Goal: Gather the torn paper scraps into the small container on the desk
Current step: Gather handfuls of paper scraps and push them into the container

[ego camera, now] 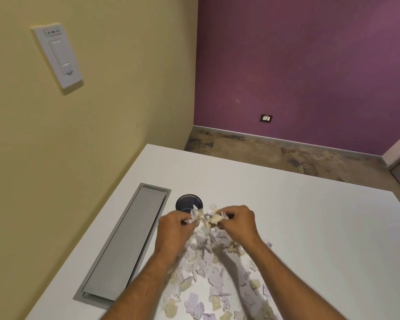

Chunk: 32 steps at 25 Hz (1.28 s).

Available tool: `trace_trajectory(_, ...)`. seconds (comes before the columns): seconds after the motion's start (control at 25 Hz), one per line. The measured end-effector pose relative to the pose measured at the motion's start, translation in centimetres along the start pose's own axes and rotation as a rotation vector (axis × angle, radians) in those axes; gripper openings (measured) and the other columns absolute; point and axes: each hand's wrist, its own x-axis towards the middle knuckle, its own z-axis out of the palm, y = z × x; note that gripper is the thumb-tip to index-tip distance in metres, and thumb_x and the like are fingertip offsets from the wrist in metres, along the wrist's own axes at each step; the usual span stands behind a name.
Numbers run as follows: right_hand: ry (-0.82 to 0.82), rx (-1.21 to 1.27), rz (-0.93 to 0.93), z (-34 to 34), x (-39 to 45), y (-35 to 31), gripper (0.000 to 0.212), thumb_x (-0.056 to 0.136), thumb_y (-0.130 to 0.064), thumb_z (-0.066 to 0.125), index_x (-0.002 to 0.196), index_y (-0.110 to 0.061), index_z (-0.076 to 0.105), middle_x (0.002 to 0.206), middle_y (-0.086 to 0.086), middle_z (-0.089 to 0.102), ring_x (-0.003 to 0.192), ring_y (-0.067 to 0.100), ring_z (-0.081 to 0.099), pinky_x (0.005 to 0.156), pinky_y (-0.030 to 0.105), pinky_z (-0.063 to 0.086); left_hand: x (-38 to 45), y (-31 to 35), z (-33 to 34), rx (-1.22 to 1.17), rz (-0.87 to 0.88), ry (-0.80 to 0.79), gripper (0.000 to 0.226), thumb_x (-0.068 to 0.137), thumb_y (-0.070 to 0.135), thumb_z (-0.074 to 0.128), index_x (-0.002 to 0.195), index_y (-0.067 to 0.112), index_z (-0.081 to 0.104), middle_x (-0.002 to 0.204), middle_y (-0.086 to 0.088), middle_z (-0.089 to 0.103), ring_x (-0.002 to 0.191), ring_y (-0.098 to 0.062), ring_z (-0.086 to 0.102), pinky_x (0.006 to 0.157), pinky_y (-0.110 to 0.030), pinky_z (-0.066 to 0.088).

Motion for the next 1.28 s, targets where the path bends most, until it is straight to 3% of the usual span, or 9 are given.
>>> trace_trajectory(0.16, 0.030, 0.034, -0.009, 2.4, 4.3, -2.6, 0.022, 0.065, -0.010, 0.084, 0.085, -0.016, 0.080, 0.078, 0.001, 0.078, 0.072, 0.015, 0.072, 0.071, 0.036, 0.061, 4.2, 1.3, -1.8, 0.023, -0.014, 0.140, 0.026, 0.075, 0.013, 0.083, 0.099, 0.007, 0.076, 0.089, -0.004, 0.075, 0.061, 0.005, 0.059, 0.059, -0.004, 0.046)
trace_trajectory(0.28, 0.012, -0.074, -0.011, 4.7, 6.5, -2.8, 0.022, 0.066, -0.022, 0.087, 0.087, -0.018, 0.079, 0.078, 0.000, 0.077, 0.064, 0.012, 0.064, 0.050, 0.018, 0.046, 6.6, 1.1, -2.6, 0.046, -0.010, 0.193, 0.025, 0.073, 0.015, 0.085, 0.096, 0.008, 0.077, 0.085, -0.004, 0.077, 0.062, 0.000, 0.060, 0.060, -0.005, 0.042)
trace_trajectory(0.36, -0.022, -0.185, -0.024, 6.2, 7.2, -2.5, 0.019, 0.068, -0.020, 0.083, 0.087, -0.020, 0.079, 0.080, 0.000, 0.077, 0.065, 0.012, 0.060, 0.046, 0.012, 0.034, 7.8, 0.7, -2.6, 0.070, -0.002, 0.196, 0.024, 0.072, 0.015, 0.085, 0.094, 0.009, 0.078, 0.085, -0.005, 0.078, 0.065, -0.008, 0.064, 0.065, -0.013, 0.048)
trace_trajectory(0.4, -0.050, -0.240, -0.032, 6.9, 7.4, -2.4, 0.019, 0.069, -0.016, 0.079, 0.088, -0.020, 0.078, 0.082, 0.002, 0.077, 0.067, 0.014, 0.060, 0.049, 0.014, 0.037, 8.2, 0.5, -2.5, 0.092, 0.002, 0.185, 0.022, 0.072, 0.016, 0.084, 0.093, 0.010, 0.079, 0.084, -0.004, 0.078, 0.067, -0.010, 0.066, 0.068, -0.016, 0.050)
trace_trajectory(0.52, -0.109, -0.364, -0.069, 7.9, 7.9, -2.1, 0.026, 0.072, -0.011, 0.071, 0.096, -0.020, 0.074, 0.091, 0.006, 0.075, 0.081, 0.025, 0.066, 0.067, 0.025, 0.052, 9.0, -0.3, -1.8, 0.185, -0.007, 0.102, 0.015, 0.073, 0.017, 0.082, 0.087, 0.013, 0.079, 0.078, -0.003, 0.077, 0.067, -0.014, 0.068, 0.067, -0.023, 0.054)
trace_trajectory(0.64, -0.117, -0.323, -0.086, 7.9, 8.3, -1.9, 0.039, 0.074, -0.010, 0.067, 0.111, -0.022, 0.067, 0.102, 0.006, 0.073, 0.093, 0.026, 0.067, 0.078, 0.029, 0.055, 9.6, -1.0, -0.8, 0.286, -0.029, 0.011, 0.011, 0.074, 0.016, 0.080, 0.085, 0.015, 0.079, 0.077, -0.003, 0.076, 0.069, -0.018, 0.069, 0.066, -0.028, 0.058)
trace_trajectory(0.84, -0.162, -0.187, -0.076, 6.5, 8.2, -2.0, 0.065, 0.068, -0.010, 0.072, 0.129, -0.022, 0.054, 0.117, 0.003, 0.068, 0.102, 0.019, 0.066, 0.088, 0.029, 0.054, 10.6, -0.6, 1.0, 0.511, 0.039, -0.168, 0.017, 0.074, 0.013, 0.074, 0.089, 0.018, 0.077, 0.087, -0.008, 0.075, 0.079, -0.025, 0.069, 0.066, -0.026, 0.053)
trace_trajectory(1.08, 0.028, 0.057, -0.032, 3.3, 6.3, 0.3, 0.058, 0.065, -0.001, 0.061, 0.119, -0.023, 0.061, 0.101, -0.006, 0.068, 0.093, 0.008, 0.067, 0.085, 0.027, 0.056, 11.0, -0.3, 3.7, 0.832, 0.125, -0.397, 0.027, 0.084, 0.011, 0.064, 0.110, 0.008, 0.066, 0.113, -0.017, 0.065, 0.102, -0.035, 0.064, 0.085, -0.036, 0.053)
trace_trajectory(1.28, 0.065, -0.012, 0.107, 1.8, 3.6, 5.5, 0.041, 0.073, 0.003, 0.057, 0.101, -0.024, 0.070, 0.093, -0.010, 0.070, 0.087, 0.004, 0.067, 0.086, 0.030, 0.058, 11.2, -0.4, 4.4, 0.916, 0.100, -0.558, 0.029, 0.091, 0.013, 0.053, 0.118, 0.007, 0.061, 0.126, -0.015, 0.061, 0.115, -0.033, 0.059, 0.093, -0.034, 0.048)
